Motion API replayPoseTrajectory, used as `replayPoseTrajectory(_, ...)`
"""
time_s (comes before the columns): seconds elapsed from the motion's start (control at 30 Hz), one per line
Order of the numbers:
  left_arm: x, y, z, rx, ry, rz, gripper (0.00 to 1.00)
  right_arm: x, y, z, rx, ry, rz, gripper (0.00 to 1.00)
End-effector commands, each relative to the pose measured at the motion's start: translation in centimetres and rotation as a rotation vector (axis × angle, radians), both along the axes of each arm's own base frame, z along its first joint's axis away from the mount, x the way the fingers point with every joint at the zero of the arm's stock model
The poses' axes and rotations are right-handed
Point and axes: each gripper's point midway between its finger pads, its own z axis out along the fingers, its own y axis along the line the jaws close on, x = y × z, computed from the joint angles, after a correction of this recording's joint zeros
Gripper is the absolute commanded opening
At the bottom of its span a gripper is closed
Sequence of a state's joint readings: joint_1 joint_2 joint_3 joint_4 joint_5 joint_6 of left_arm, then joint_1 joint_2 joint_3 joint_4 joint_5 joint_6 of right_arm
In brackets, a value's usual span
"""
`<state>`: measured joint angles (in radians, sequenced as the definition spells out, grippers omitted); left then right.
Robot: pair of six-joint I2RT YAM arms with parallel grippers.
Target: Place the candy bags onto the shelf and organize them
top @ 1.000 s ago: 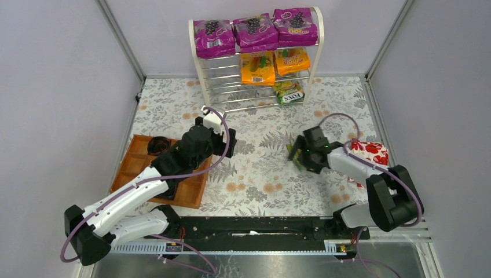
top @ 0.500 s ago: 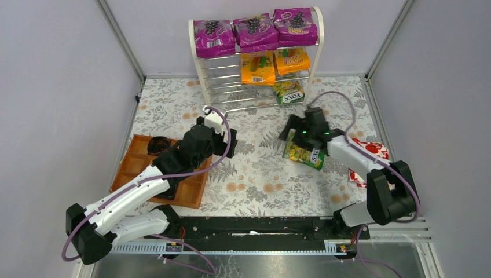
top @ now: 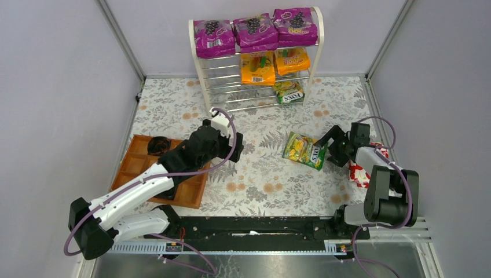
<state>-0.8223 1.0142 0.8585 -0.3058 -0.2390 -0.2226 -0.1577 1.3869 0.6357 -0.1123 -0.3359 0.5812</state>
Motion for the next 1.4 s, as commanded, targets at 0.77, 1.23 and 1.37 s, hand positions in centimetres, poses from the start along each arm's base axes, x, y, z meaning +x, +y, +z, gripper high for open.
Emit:
replayPoseTrajectory(0.77,-2.6,-14.4,-8.3,-0.292,0.618,-0.281,0.75,0.6,3.7,-1.6,0.432,-0.168,0.120,1.00)
replayPoseTrajectory(1.23,4.4,-18.4,-11.7,-0.383,0.601,-0.157,0.73,0.2,4.1,-2.0,0.446,-0.190,0.130,1.00)
replayPoseTrajectory(1.37,6.0,-18.5,-12.2,-0.437,0.638,-0.157,0.73,0.2,4.1,-2.2,0.456,-0.185,0.130,1.00)
